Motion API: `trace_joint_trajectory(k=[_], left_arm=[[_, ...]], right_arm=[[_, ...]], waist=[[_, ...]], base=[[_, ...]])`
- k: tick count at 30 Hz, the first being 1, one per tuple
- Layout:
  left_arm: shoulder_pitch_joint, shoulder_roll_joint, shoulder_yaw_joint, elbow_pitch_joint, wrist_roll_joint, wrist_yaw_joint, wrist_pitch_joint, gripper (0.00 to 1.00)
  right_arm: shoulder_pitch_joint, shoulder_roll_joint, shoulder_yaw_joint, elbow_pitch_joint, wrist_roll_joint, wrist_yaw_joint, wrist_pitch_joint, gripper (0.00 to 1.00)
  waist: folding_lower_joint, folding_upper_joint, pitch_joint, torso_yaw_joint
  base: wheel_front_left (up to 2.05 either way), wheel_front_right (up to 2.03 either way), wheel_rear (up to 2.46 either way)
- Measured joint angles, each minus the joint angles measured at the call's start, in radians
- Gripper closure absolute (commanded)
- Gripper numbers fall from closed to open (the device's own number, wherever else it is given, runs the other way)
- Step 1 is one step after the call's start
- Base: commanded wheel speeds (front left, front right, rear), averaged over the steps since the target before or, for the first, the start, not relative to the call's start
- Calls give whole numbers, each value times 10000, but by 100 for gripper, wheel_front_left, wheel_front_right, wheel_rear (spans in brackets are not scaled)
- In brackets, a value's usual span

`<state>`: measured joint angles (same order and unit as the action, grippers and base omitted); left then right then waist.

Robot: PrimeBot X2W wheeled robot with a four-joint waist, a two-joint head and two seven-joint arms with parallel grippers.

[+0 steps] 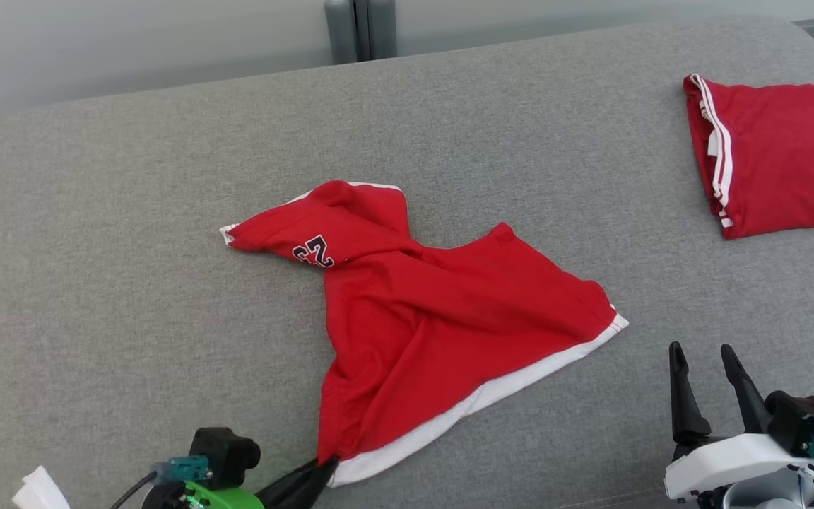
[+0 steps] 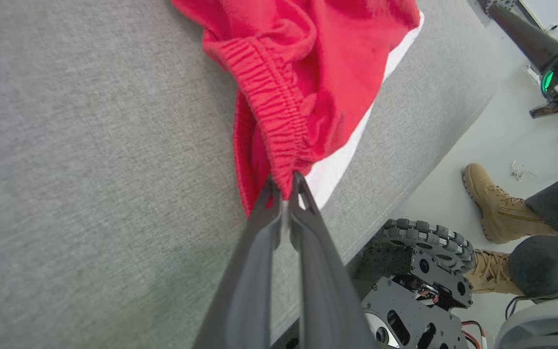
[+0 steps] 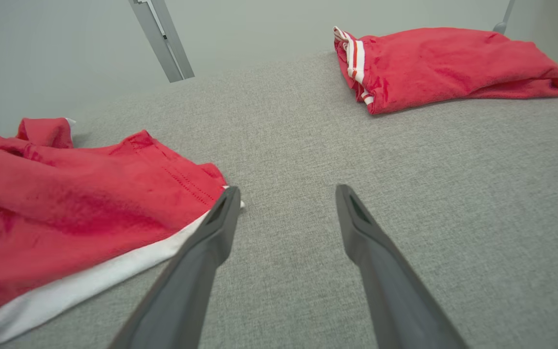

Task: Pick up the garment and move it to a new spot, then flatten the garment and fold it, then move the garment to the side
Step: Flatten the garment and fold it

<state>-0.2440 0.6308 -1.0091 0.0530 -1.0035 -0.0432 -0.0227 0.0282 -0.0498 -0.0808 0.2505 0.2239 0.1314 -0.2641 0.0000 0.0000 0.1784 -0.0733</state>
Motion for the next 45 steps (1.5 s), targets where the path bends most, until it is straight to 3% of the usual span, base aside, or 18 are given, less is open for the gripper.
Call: trace_joint_trajectory(k=[6, 7, 9, 10, 11, 17, 25, 28, 31, 36, 38, 39, 45], left_arm=[[321, -314, 188, 805, -138, 221, -662, 100], [322, -380, 178, 936, -134, 228, -694, 93], [326, -531, 188, 1210, -127, 224, -830, 60], [329, -593, 211, 1283, -142, 222, -911, 26], [330, -660, 255, 1375, -142, 228, -1016, 0], [575, -740, 708, 1599, -516, 552, -1480, 0], [988, -800, 1935, 1101, -372, 1335, -2328, 0], [1195, -1087, 2773, 922, 357, 1578, -2364, 0], [1609, -1737, 4205, 627, 1413, 1678, -2387, 0], [2632, -2888, 6103, 483, 3614, 1269, -2397, 0], [2879, -3396, 6715, 470, 4194, 959, -2399, 0], [3136, -3850, 7302, 523, 4863, 581, -2397, 0], [3483, -4913, 8562, 989, 5986, -359, -2397, 0]], right_arm=[[29, 0, 65, 4, 31, 0, 0, 0], [26, 2, 73, 10, 31, 0, 0, 0], [20, 0, 67, 10, 31, 0, 0, 0], [20, 2, 59, 12, 29, 0, 0, 0], [21, 0, 46, 13, 27, 0, 0, 0], [29, 4, -23, -33, -100, 0, 0, 0], [169, 2, -447, -355, -466, 0, 0, 0], [291, 2, -587, -416, -583, 0, 0, 0], [330, 0, -711, -474, -675, 0, 0, 0], [527, 6, -752, -514, -890, 0, 0, 0], [539, 0, -729, -539, -1018, 0, 0, 0], [541, 0, -660, -570, -1089, 0, 0, 0], [532, 4, -267, -537, -1225, 0, 0, 0]], waist=[[0, 0, 24, 204], [0, 0, 29, 229], [0, 0, 29, 285], [0, 0, 23, 311], [0, 0, 11, 343], [0, 0, -176, 441], [0, 0, -617, 581], [0, 0, -820, 651], [0, 0, -1051, 723], [0, 0, -1444, 884], [0, 0, -1548, 985], [0, 0, -1627, 1115], [0, 0, -1776, 1414]], base=[[0, 0, 0], [0, 0, 0], [0, 0, 0], [0, 0, 0], [0, 0, 0], [0, 0, 0], [0, 0, 0], [0, 0, 0], [0, 0, 0], [0, 0, 0], [0, 0, 0], [0, 0, 0], [0, 0, 0]])
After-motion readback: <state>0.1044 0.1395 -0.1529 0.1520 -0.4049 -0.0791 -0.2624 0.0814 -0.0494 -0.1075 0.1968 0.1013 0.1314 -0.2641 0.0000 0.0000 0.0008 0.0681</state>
